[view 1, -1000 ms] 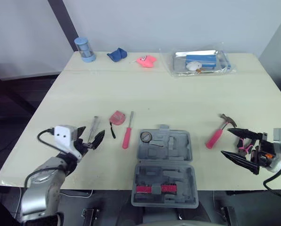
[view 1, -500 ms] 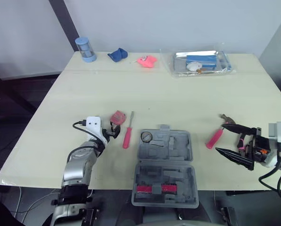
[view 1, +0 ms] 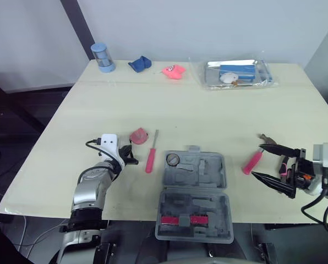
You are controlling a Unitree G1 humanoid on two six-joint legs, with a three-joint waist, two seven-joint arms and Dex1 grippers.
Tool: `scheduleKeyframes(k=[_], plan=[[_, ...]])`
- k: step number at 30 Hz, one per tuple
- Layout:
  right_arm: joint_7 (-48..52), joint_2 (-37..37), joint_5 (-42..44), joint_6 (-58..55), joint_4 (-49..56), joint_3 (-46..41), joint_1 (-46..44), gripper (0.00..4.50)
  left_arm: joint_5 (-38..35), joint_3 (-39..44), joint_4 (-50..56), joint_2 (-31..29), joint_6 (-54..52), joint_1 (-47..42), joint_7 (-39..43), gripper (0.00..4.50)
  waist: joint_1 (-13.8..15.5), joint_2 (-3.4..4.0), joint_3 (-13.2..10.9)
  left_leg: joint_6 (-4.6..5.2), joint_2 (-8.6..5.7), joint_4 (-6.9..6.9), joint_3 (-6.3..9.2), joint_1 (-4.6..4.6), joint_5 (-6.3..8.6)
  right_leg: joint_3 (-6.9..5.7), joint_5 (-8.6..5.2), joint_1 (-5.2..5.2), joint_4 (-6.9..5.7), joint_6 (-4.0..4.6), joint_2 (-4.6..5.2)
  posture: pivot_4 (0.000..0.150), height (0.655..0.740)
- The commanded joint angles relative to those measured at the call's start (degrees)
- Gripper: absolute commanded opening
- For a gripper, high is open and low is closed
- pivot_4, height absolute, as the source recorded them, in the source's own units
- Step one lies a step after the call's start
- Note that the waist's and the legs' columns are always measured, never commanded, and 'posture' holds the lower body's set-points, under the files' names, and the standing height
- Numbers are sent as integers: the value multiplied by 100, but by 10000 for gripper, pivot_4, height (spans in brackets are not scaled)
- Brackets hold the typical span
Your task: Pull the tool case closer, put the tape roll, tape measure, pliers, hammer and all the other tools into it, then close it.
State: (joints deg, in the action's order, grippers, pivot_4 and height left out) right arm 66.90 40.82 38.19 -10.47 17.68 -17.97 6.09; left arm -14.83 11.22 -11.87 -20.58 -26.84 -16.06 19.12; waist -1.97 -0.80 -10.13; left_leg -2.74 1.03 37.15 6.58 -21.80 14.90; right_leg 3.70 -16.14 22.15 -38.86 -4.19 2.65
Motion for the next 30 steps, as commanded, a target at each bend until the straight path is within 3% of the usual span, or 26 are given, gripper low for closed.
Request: scheduleKeyframes(k=[1, 8, 18, 21, 23, 24, 25, 30], plan=[[-23, -18, 9, 133, 155, -39, -75, 45000, -81, -76, 352, -15, -173, 174, 155, 243, -4, 0, 0, 0, 0, 0, 0, 0, 0, 0, 0, 0, 0, 0, 0, 1500, 7400], [-57, -36, 15, 116, 196, -26, -74, 45000, -214, -68, 1606, -59, -666, 1008, 167, 243, -35, 1, 0, 0, 1, -1, 1, 1, 0, 0, 0, 0, -1, 0, 0, 1500, 7400], [-80, -6, 3, 103, 142, 74, -147, 45000, -346, 90, 1817, -2, -692, 1178, 84, 243, -23, 0, 0, 0, 1, 0, 1, 1, 0, 0, 0, -1, 0, 0, 0, 1500, 7400], [-107, -8, -12, 103, 161, 96, -157, 45000, -391, 76, 1862, 42, -622, 1188, 97, 6443, -19, 0, 0, 0, 1, 0, 1, 1, 0, 0, 0, -1, 0, 0, 0, 1500, 7400], [-128, -3, -7, 87, 176, 98, -171, 45000, -218, -1, 1771, 4, -496, 1127, 30, 12586, -20, 0, 0, 0, 1, 0, 1, 1, 0, 0, 0, -1, 1, 0, 0, 1500, 7400], [-137, 1, -8, 85, 185, 95, -170, 45000, -186, -17, 1724, 0, -458, 1092, 20, 18475, -21, 0, 0, 0, 1, 0, 1, 1, 0, 0, 0, -1, 1, 0, 0, 1500, 7400], [-138, 7, -8, 84, 187, 91, -169, 45000, -139, -48, 1683, -17, -429, 1058, 18, 20480, -19, 0, 0, 0, 1, 0, 1, 1, 0, 0, 0, -1, 1, 0, 0, 1500, 7400], [-162, 15, -17, 80, 196, 91, -190, 45000, -77, -120, 1475, 33, -429, 874, 21, 20480, -13, 0, -1, 0, 0, 0, 1, -1, 0, -1, 0, -1, 1, 0, 0, 1500, 7400]])
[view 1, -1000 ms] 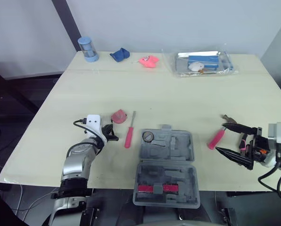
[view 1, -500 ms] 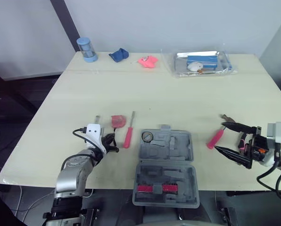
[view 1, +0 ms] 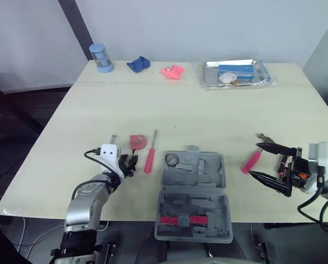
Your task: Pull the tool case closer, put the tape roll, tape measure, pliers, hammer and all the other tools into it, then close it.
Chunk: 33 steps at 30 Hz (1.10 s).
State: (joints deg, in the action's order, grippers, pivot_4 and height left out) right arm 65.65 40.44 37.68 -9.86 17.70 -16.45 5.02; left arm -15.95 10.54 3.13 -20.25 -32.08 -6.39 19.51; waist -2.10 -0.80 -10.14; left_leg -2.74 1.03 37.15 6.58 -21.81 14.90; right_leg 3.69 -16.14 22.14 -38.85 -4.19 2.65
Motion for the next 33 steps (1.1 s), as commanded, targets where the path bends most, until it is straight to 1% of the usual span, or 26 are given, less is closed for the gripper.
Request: scheduleKeyframes(k=[1, 5, 6, 7, 8, 9, 10, 15, 18, 23, 33], plan=[[-44, 52, 35, 14, 200, -57, -87, 45000, 31, -57, -53, 15, 74, -115, -4, 20480, -7, 0, 0, 0, 0, 0, 0, 0, 0, 0, 0, 0, 0, 0, 0, 1500, 7400], [-45, 62, 54, -6, 235, -54, -70, 45000, 9, -23, -106, 77, 37, -140, -29, 20480, -11, -1, 0, 0, 0, 0, 0, 1, 0, 0, 0, 0, 0, 0, 0, 1500, 7400], [-41, 71, 67, -21, 253, -56, -59, 45000, 11, -13, -111, 82, 26, -140, -40, 15537, -8, -1, 0, 0, 0, 0, 0, 0, 0, 0, 0, 0, 0, 0, 0, 1500, 7400], [-40, 76, 73, -29, 264, -58, -54, 45000, 17, -1, -111, 87, 12, -138, -60, 12742, -7, 0, 0, 0, 0, 0, 0, 1, 0, 0, 0, 0, 0, 0, 0, 1500, 7400], [-38, 81, 79, -38, 271, -64, -51, 45000, 17, 11, -109, 93, 0, -129, -73, 9001, -7, 0, 0, 0, 0, 0, 1, 0, 0, 0, 0, 0, 0, 0, 0, 1500, 7400], [-30, 86, 85, -42, 274, -75, -51, 45000, 18, 22, -104, 92, 8, -106, -74, 6706, -7, 0, 0, 0, 0, 0, 0, 0, 0, 0, 0, 0, 0, 0, 0, 1500, 7400], [-22, 91, 95, -53, 277, -83, -54, 45000, 18, 29, -101, 87, 19, -86, -72, 461, -7, -1, 0, 0, 0, 0, 0, 0, 0, 0, 0, 0, 0, 0, 0, 1500, 7400], [87, 111, 182, -135, 299, -78, -64, 45000, -3, 59, 8, 51, 17, 38, -60, 461, -9, 0, 0, 0, 0, 0, 0, 1, 0, 0, 0, 0, 0, 0, 0, 1500, 7400], [236, 180, 188, -145, 311, -60, -22, 45000, -65, 77, 337, -22, -85, 289, 20, 461, -24, 0, 0, 0, 0, 0, 0, 1, 0, 1, 0, 0, 0, 0, 0, 1500, 7400], [490, 291, 212, -125, 279, -13, -84, 45000, -350, 171, 1258, -272, -433, 1035, 307, 461, -22, -1, -1, 0, 1, -3, -2, 2, 0, 3, 0, 0, 1, 0, 0, 1500, 7400], [790, 309, 129, -64, 198, 268, -328, 45000, -779, 354, 2809, -606, -990, 2454, 526, 461, -11, -2, -4, 1, 2, -5, -2, 1, 1, 2, -1, -1, 6, 0, 0, 1500, 7400]])
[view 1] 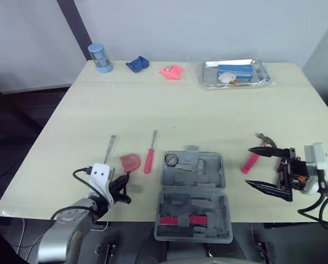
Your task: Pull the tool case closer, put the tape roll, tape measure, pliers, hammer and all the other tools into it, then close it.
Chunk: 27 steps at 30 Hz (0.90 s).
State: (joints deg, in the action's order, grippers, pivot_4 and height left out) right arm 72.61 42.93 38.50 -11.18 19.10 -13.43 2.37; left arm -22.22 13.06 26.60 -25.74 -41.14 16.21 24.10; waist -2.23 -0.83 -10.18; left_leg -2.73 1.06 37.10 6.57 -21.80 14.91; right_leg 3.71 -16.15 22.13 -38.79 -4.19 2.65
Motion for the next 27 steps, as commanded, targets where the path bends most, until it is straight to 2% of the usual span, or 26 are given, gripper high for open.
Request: scheduleKeyframes(k=[1, 18, 26, 27], plan=[[123, 64, 40, 86, 43, -28, -76, 45000, -195, 114, 581, -53, -115, 341, 74, 461, 8, 0, 0, 0, 0, 0, -1, 1, 0, 1, 0, -1, 2, 0, 0, 1500, 7400], [418, 4, -92, 204, -263, 226, -511, 45000, -371, 378, 1201, -75, -117, 1529, 177, 461, 3, 0, 0, 1, 0, 0, -1, 0, 0, 0, -1, -1, 4, 1, 0, 1500, 7400], [497, -68, -129, 282, -383, 406, -703, 45000, -651, 439, 1162, -12, -103, 1384, 242, 461, 3, 0, 0, 0, 0, 0, -1, 0, 0, 0, -1, -1, 5, 1, 0, 1500, 7400], [540, -51, -122, 272, -375, 427, -721, 45000, -677, 454, 1171, -27, -98, 1393, 261, 2919, 0, 0, 0, 0, 0, 0, -1, 0, 0, 0, -1, -1, 5, 1, 0, 1500, 7400]])
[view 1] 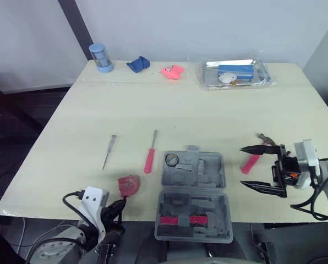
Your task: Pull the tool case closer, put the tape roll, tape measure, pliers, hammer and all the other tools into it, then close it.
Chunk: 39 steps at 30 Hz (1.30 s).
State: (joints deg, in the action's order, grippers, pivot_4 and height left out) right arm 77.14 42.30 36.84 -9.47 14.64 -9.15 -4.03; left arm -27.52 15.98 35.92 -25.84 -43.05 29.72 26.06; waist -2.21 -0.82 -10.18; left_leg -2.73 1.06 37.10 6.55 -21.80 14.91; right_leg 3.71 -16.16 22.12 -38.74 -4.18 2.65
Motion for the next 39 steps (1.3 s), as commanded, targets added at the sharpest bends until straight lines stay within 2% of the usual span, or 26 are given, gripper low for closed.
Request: scheduleKeyframes(k=[1, 3, 8, 9, 10, 16, 19, 23, 30, 34, 39], plan=[[117, 24, 49, 94, 77, 13, -93, 45000, -162, 172, 244, -32, 95, 51, 76, 5715, -4, 0, 0, 0, 0, 0, 0, 0, 0, 0, 0, 0, 0, 0, 0, 1500, 7400], [228, 79, 9, 110, 61, 69, -128, 45000, -223, 197, 255, -63, 95, 61, 118, 13099, -4, 0, 0, 0, 0, -1, 0, 0, 0, 0, 0, 0, 0, 0, 0, 1500, 7400], [413, 187, -25, 108, 50, 114, -180, 45000, -494, 305, 396, -162, 115, 237, 393, 37375, -2, 1, 0, 0, 0, -1, 0, 0, 0, 0, 0, 0, 0, 0, 0, 1500, 7400], [424, 190, -29, 106, 36, 110, -201, 45000, -534, 316, 424, -175, 119, 256, 423, 39748, -2, 0, 0, 0, 0, -1, 0, 0, 0, 0, 0, 0, 1, 0, 0, 1500, 7400], [429, 193, -31, 99, 24, 106, -219, 45000, -575, 325, 455, -198, 125, 286, 467, 44083, -2, 1, -1, 0, 0, 0, 0, 0, 0, 0, 0, 0, 1, 0, 0, 1500, 7400], [412, 195, -59, 95, -31, 110, -281, 45000, -792, 705, 712, -447, 507, 812, 1093, 44083, -11, 0, -3, 0, 1, -1, -1, -1, 0, 0, 0, 0, 3, 1, 0, 1500, 7400], [397, 193, -80, 94, -64, 128, -328, 45000, -815, 959, 457, -642, 825, 773, 1479, 44083, 5, 3, -5, 0, 2, -2, -3, -1, 0, 1, -1, 0, 7, 1, 0, 1500, 7400], [327, 161, -114, 84, -15, 160, -322, 45000, -524, 992, -335, -1078, 1455, 219, 2040, 44083, 16, 5, -6, 0, 2, -2, 1, -1, 0, -5, -1, -4, 18, 1, -1, 1500, 7400], [195, 158, -123, 64, 66, 161, -319, 45000, 249, 446, -2159, -2024, 3124, -796, 3599, 44083, -1, 9, -9, 0, 2, -7, -1, 0, 0, -6, 0, -4, 22, 1, -2, 1500, 7400], [133, 163, -121, 39, 120, 184, -345, 45000, 648, -14, -3474, -2277, 4181, -1609, 4385, 44083, -7, 11, -10, 0, 3, -7, -3, -3, 0, -5, 0, -4, 25, 0, -1, 1500, 7400], [60, 178, -71, -32, 236, 188, -360, 45000, 790, -466, -4404, -2266, 4864, -2260, 5034, 44083, -16, 11, -12, 0, 4, -11, 0, -1, 0, -8, 1, -4, 23, 0, -1, 1500, 7400]])
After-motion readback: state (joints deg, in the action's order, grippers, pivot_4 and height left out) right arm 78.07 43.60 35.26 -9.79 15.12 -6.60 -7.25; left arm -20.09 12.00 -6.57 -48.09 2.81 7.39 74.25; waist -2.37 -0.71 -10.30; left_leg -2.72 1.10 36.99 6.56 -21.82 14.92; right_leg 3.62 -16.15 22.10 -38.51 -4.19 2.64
